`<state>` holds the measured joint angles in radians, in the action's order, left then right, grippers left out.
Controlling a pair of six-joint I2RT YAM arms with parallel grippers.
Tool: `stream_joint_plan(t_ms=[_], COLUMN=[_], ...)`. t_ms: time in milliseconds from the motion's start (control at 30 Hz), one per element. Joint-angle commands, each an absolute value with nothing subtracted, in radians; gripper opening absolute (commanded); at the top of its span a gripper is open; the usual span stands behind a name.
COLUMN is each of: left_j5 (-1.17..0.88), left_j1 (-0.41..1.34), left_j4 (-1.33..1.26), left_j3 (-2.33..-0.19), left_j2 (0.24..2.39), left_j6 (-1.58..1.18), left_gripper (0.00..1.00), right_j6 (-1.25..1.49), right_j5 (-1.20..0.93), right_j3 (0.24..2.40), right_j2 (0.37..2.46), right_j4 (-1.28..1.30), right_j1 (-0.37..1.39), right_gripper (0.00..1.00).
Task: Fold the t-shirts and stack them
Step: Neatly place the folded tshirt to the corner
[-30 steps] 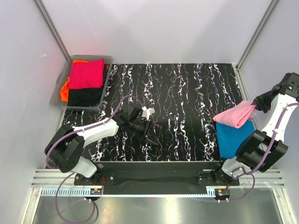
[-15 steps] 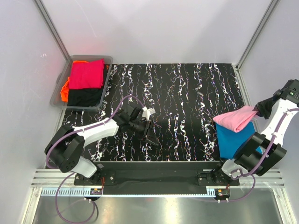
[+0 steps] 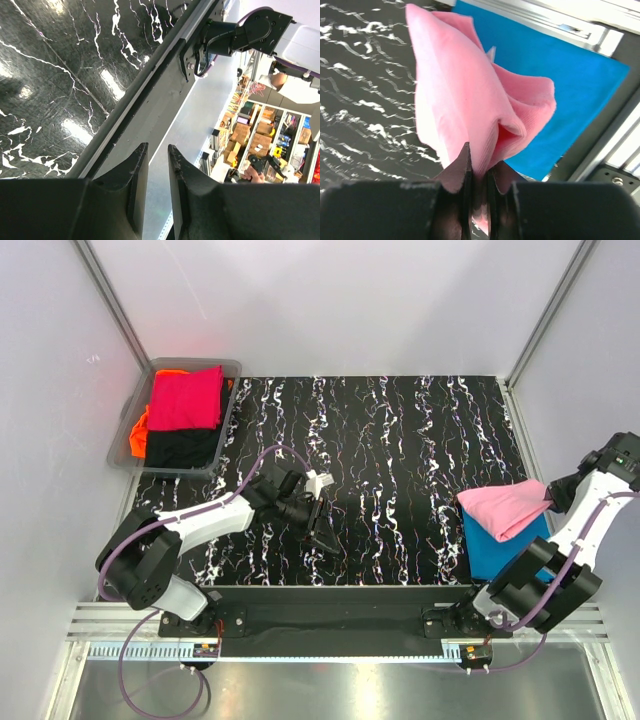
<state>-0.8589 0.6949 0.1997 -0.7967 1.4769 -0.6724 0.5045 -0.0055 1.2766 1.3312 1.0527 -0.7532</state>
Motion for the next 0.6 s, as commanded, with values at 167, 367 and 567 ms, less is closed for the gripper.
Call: stream_joint_plan(t_ms=[167, 367, 567], left_j5=[-0.919, -0.930, -0.934], left_j1=[0.684, 0.681, 0.677], left_j4=[0.179, 0.183, 0.204], left_j3=[-0.793, -0.795, -0.792], left_j2=[1.468, 1.468, 1.460], left_j6=[-0.635, -0.629, -0.615], left_gripper=[0.26, 0.26, 0.26], right_j6=[0.480, 0.471, 0.480], right_j5=[0.083, 0.087, 0.146], right_j3=[1.206, 1.143, 1.100], right_j2=[1.269, 1.266, 1.259], right_j4=[1.060, 1.031, 1.028], right_j1=[-0.776, -0.785, -0.822], right_gripper=[0.00, 0.02, 0.45])
